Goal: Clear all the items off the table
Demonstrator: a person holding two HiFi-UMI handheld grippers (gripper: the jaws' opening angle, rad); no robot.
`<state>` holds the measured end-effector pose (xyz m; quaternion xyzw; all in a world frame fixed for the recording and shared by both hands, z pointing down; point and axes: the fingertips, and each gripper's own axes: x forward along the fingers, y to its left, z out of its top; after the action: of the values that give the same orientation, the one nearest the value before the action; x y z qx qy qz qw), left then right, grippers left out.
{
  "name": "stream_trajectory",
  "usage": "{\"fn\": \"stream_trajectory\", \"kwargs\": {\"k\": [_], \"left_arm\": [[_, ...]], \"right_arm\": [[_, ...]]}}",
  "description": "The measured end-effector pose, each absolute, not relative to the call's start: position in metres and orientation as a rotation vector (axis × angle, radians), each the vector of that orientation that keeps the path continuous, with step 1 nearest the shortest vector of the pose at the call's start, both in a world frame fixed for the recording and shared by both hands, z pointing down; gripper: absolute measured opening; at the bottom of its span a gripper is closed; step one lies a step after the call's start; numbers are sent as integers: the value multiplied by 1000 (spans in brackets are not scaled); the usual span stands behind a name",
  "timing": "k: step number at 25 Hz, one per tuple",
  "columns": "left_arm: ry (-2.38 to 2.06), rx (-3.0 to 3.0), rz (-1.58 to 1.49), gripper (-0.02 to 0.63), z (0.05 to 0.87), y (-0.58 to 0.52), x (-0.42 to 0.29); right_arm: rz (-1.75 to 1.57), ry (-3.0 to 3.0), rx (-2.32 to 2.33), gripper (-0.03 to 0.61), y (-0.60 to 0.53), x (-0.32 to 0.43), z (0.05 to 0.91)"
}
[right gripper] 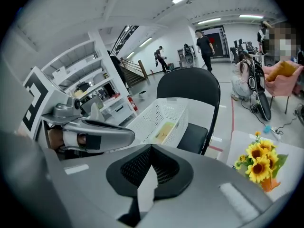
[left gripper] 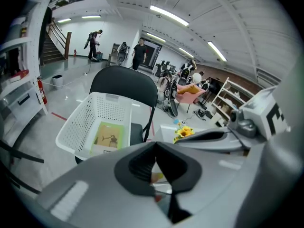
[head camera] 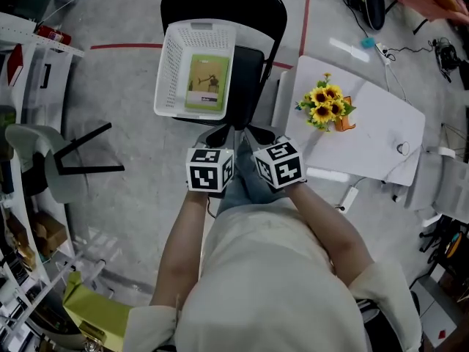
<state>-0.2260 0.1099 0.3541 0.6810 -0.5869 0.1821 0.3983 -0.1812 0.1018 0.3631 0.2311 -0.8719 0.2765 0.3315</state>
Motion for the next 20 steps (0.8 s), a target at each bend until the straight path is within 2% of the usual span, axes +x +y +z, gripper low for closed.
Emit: {"fn": "stream_trajectory", "kwargs": {"k": [20], "left_arm": [[-1425,1821,460,9,342,202,-185]], "right_arm": [[694,-2255,698,-2,195,-141,358]]}}
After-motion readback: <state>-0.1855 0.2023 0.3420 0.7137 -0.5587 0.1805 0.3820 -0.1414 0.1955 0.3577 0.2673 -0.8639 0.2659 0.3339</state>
